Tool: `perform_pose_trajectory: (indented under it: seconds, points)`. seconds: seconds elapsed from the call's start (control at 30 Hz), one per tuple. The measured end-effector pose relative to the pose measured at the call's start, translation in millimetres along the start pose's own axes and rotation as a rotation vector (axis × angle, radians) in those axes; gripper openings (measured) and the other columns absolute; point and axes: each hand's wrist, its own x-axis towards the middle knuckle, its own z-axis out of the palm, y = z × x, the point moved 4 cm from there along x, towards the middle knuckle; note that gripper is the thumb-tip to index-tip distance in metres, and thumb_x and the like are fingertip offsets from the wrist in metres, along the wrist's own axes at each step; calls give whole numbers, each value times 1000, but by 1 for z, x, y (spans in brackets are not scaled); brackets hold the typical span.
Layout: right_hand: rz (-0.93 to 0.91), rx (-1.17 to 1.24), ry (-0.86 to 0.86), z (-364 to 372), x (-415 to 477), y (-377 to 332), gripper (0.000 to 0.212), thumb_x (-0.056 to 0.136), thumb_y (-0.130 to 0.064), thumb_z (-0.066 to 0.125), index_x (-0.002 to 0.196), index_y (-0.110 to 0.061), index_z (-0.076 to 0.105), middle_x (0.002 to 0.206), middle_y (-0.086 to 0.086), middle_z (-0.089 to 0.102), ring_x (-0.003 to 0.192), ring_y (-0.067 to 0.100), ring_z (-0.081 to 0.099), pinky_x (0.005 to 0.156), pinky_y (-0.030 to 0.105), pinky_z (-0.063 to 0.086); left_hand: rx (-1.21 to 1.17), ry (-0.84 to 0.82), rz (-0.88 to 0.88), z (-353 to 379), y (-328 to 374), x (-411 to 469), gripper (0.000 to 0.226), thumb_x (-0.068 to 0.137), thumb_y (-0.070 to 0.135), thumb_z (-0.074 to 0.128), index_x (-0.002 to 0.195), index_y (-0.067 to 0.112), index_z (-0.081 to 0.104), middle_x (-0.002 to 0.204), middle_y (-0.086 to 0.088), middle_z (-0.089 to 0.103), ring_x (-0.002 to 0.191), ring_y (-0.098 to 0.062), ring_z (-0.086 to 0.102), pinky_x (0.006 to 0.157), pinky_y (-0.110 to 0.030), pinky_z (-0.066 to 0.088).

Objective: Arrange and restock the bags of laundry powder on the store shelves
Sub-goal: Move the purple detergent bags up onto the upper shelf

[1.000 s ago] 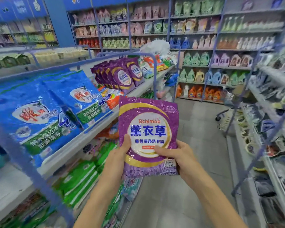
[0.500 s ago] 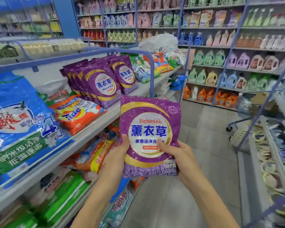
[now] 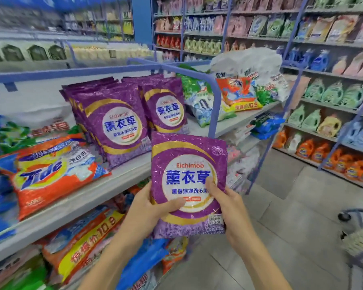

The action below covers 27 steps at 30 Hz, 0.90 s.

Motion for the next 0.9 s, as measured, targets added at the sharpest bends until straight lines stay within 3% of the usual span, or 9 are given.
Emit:
perform_pose_trajectory:
  seconds: [0.07, 0.17, 0.27, 0.37, 0.5, 0.6, 0.7, 0.8, 0.9]
  points:
    - [25, 9, -56, -2, 36, -10, 21, 85, -28, 76, 98, -13, 82, 104, 18, 78, 96, 35, 76, 95, 50, 57, -41, 33, 0, 5, 2, 32, 55, 71, 4, 84, 123, 11, 67, 108, -10, 78, 98, -29, 76, 84, -41, 60]
    - [30, 2, -120, 0, 87, -27, 28, 85, -28, 76, 104, -8, 80, 108, 20, 77, 99, 38, 75, 99, 54, 55, -80, 82, 4, 10, 10, 79, 49, 71, 1, 82, 118, 7, 70, 104, -12, 78, 93, -30, 77, 76, -35, 63]
    - [-27, -6, -165, 8, 136, -46, 30, 81, -33, 79, 105, -15, 81, 111, 18, 77, 104, 38, 74, 103, 57, 52, -101, 175, 72, 11, 27, 124, 38, 73, 8, 79, 111, 8, 72, 101, -10, 79, 89, -26, 77, 69, -28, 62]
    - [-62, -52, -216, 17, 175, -65, 27, 90, -31, 74, 109, -13, 79, 109, 14, 78, 102, 33, 75, 97, 48, 56, -161, 270, 108, 13, 41, 155, 24, 84, 15, 73, 107, 11, 74, 100, -7, 80, 89, -23, 77, 71, -28, 62]
    - [-165, -125, -278, 39, 222, -89, 16, 92, -25, 74, 101, -13, 79, 98, 9, 80, 92, 26, 78, 81, 37, 60, -189, 327, 129, 12, 61, 186, 23, 87, 22, 71, 109, 16, 74, 106, -6, 79, 98, -26, 76, 91, -43, 58]
    - [-232, -140, -308, 54, 262, -99, 11, 94, -19, 73, 104, -15, 76, 99, 4, 80, 95, 24, 77, 81, 36, 62, -133, 406, 182, 11, 79, 208, 13, 95, 23, 67, 107, 22, 72, 102, 0, 80, 93, -20, 77, 82, -36, 61]
    - [-252, -168, -342, 69, 300, -99, 13, 103, -17, 60, 103, -21, 72, 92, -9, 80, 88, 8, 75, 74, 24, 58, -126, 545, 232, 13, 89, 231, 17, 97, 28, 66, 109, 20, 73, 98, -1, 80, 87, -20, 77, 71, -31, 63]
    - [-245, -275, -268, 76, 329, -94, 21, 106, -26, 54, 94, -19, 70, 84, -7, 75, 80, 10, 69, 70, 25, 50, -130, 704, 247, 10, 82, 254, 12, 97, 28, 66, 107, 22, 71, 102, 0, 79, 94, -19, 76, 85, -38, 62]
    - [-235, -236, -247, 70, 340, -89, 19, 105, -18, 55, 96, -7, 66, 67, -12, 68, 60, -2, 61, 52, 12, 42, -84, 861, 259, 5, 68, 258, 32, 96, 31, 69, 124, 18, 61, 120, 0, 72, 112, -17, 68, 99, -44, 56]
